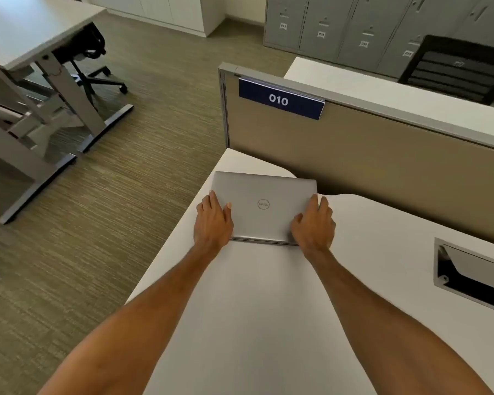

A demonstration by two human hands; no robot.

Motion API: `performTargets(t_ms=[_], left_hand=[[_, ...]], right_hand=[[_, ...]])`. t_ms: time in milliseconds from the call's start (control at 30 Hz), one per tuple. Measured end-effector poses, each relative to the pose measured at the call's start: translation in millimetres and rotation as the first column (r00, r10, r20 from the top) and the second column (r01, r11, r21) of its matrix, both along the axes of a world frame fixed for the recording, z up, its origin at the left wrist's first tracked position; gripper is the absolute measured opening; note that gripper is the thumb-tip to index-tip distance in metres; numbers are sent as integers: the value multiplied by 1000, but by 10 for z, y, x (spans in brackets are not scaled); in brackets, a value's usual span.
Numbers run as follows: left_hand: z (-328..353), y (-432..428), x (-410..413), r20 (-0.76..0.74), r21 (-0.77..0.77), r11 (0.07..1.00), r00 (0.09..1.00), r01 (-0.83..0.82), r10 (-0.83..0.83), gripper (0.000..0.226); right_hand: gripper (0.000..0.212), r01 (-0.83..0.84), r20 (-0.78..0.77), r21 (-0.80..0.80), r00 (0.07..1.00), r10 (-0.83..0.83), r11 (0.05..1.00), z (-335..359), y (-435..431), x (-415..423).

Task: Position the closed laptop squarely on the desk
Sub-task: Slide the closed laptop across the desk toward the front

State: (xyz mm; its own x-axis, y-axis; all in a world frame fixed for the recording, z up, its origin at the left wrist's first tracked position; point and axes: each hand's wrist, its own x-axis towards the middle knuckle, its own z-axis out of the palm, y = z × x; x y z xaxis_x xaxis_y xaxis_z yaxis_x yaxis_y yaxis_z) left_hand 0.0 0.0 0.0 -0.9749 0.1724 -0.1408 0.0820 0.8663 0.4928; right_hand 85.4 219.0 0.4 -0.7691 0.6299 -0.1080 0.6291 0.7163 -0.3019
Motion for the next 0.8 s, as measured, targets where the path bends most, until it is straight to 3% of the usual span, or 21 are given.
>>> performTargets(t_ms=[167,333,433,567,700,800], left_hand=[[25,141,-98,77,26,989,987,-145,143,58],[97,249,-258,226,102,941,929,-321,293,48],[75,205,-404,311,141,895,877,-424,366,43],[11,55,-562,418,318,780,818,-539,394,18],[-22,-86,-673,555,421,629,735,-653,391,9],[-73,-126,-742,624,405,581,678,-706,388,31]], right_hand=[[71,141,3,-86,990,-142,986,-27,124,-61],[46,153,-25,-140,987,-158,978,-80,210,-180],[44,239,-41,-240,966,-256,941,-77,245,-232],[45,374,-1,-422,911,-413,826,-77,403,-332],[35,441,4,-572,845,-535,692,-82,552,-360],[50,495,69,-649,795,-603,578,-75,627,-361]])
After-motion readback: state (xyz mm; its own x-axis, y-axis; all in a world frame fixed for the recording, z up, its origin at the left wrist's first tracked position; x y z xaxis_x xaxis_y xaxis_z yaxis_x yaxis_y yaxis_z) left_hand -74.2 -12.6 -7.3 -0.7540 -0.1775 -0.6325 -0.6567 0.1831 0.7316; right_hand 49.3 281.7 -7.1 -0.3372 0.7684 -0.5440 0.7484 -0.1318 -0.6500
